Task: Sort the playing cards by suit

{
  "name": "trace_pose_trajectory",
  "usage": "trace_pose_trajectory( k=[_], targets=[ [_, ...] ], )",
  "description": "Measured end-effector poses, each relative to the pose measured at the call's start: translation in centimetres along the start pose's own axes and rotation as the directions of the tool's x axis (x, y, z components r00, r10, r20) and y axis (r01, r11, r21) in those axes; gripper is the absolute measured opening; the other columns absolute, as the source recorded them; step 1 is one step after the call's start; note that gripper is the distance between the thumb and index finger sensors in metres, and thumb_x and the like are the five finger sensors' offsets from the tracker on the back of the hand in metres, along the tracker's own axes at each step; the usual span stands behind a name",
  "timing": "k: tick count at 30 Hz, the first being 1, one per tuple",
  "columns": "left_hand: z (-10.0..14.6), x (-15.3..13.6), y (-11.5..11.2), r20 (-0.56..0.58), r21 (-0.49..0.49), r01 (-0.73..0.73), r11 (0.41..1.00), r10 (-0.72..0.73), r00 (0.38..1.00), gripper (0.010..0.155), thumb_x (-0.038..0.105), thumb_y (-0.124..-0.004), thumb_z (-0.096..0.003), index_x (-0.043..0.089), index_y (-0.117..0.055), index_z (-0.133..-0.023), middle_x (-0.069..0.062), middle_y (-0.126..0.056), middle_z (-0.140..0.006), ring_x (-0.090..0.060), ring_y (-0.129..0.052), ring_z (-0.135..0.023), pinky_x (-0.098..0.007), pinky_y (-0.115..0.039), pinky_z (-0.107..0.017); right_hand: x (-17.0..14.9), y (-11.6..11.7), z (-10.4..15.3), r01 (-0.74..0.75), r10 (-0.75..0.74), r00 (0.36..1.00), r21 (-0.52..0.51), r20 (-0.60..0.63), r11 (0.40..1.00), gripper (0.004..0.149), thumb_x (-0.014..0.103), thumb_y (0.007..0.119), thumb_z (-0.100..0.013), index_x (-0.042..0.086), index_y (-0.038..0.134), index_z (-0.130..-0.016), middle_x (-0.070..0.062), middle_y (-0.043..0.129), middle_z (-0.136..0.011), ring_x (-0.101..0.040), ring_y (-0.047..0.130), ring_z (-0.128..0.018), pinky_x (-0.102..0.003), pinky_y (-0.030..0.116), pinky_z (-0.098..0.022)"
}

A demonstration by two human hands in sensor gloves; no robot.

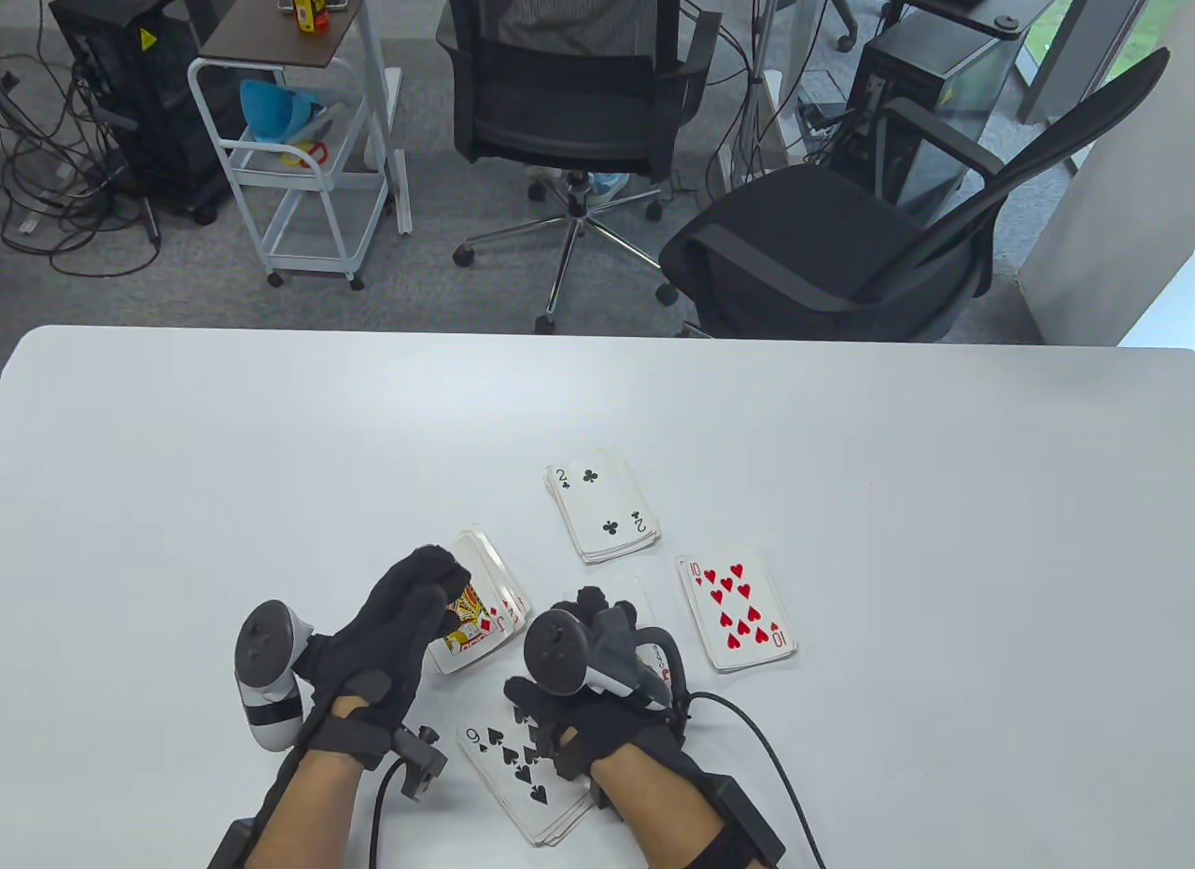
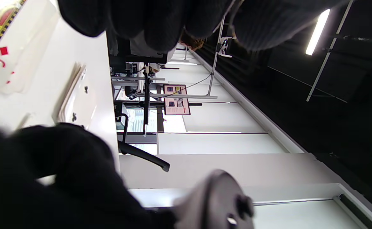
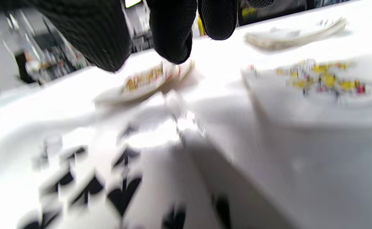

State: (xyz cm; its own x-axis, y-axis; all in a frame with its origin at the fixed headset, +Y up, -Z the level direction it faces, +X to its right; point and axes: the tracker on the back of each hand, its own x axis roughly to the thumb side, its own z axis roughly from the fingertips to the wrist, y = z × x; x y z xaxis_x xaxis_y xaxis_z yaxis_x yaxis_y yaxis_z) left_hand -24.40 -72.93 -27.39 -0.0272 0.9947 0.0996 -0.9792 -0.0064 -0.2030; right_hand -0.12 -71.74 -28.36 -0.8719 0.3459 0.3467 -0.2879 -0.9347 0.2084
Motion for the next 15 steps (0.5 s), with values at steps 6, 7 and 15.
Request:
trace_pose_trajectory(
  k=[6, 7, 15],
  targets=[
    [0.5, 2.0, -1.5, 0.09, 0.042, 0.33, 0.943, -0.333, 0.939, 0.07, 0.058, -0.079, -0.0554, 0.031, -0.048, -0.112, 0.008, -0.034, -0.122, -0.027, -0.024, -0.113, -0.053, -0.038, -0.081, -4.6, -6.4, 2.0, 0.114, -0.116, 0.993, -0.308, 0.012, 0.945, 0.065, 0.055, 0.077, -0.058, 0.014, 0.062, -0.107, -0.026, 0.041, -0.116, -0.055, 0.024, -0.105, -0.076, 0.026, -0.067],
    [0.5, 2.4, -1.7, 0.098, 0.062, 0.422, 0.904, -0.426, 0.899, 0.071, 0.06, -0.079, -0.0546, 0.033, -0.048, -0.113, 0.009, -0.033, -0.122, -0.025, -0.02, -0.113, -0.053, -0.033, -0.081, -5.3, -6.6, 2.3, 0.108, -0.111, 0.994, -0.317, 0.01, 0.942, 0.067, 0.056, 0.076, -0.058, 0.015, 0.059, -0.109, -0.025, 0.039, -0.117, -0.054, 0.023, -0.105, -0.076, 0.026, -0.067],
    [-0.3, 1.4, -2.2, 0.021, 0.018, 0.683, 0.731, -0.683, 0.73, 0.075, 0.065, -0.079, -0.0531, 0.035, -0.046, -0.114, 0.011, -0.029, -0.122, -0.022, -0.015, -0.113, -0.052, -0.018, -0.079, -7.7, -3.1, 3.3, 0.069, -0.072, 0.997, -0.233, -0.005, 0.97, 0.074, 0.061, 0.075, -0.058, 0.025, 0.045, -0.115, -0.02, 0.031, -0.121, -0.052, 0.015, -0.107, -0.076, 0.022, -0.066]
  ],
)
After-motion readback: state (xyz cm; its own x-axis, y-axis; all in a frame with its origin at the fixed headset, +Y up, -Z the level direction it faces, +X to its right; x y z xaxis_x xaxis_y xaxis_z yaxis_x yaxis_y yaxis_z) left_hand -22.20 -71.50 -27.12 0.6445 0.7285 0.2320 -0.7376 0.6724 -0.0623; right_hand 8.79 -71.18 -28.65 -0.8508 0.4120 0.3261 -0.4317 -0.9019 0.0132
